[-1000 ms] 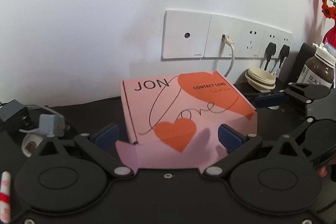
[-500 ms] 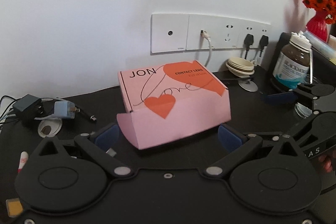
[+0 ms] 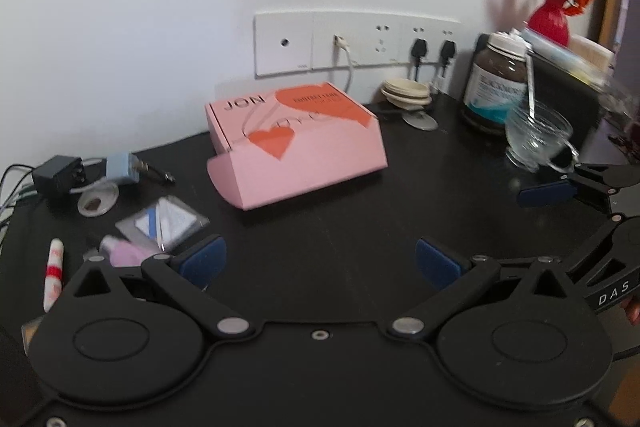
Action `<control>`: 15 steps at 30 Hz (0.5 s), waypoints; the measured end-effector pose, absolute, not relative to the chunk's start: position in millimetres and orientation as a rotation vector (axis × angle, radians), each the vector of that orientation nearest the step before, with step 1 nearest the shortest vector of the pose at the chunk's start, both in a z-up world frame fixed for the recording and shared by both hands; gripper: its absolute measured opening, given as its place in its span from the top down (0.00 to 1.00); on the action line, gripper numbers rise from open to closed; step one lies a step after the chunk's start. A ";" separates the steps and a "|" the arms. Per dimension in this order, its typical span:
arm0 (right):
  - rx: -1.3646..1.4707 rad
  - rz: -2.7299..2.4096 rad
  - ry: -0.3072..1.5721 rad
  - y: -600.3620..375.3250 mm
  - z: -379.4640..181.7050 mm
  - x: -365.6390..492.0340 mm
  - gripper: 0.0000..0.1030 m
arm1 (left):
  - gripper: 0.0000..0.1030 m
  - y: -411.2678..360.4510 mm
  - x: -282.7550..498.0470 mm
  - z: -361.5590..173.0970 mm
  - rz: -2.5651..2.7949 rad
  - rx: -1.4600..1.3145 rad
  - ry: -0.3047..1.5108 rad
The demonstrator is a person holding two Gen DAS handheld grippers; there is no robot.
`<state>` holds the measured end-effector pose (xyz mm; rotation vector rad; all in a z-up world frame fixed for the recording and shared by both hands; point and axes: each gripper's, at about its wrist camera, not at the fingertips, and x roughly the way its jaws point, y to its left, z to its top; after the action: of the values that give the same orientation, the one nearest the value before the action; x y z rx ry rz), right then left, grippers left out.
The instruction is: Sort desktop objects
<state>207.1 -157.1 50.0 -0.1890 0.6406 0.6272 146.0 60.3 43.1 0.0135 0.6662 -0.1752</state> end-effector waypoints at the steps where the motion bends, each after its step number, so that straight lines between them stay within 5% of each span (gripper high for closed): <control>1: -0.190 0.624 0.644 -158.9 48.7 200.1 0.01 | 0.01 59.7 139.6 41.8 -0.184 0.019 0.668; 15: -0.137 0.546 0.713 -184.8 19.8 118.5 0.01 | 0.01 55.8 46.3 12.3 -0.219 0.035 0.723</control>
<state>118.5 -184.8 19.8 -0.1368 0.7129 0.5464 46.3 55.8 12.3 0.0353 0.7226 -0.2185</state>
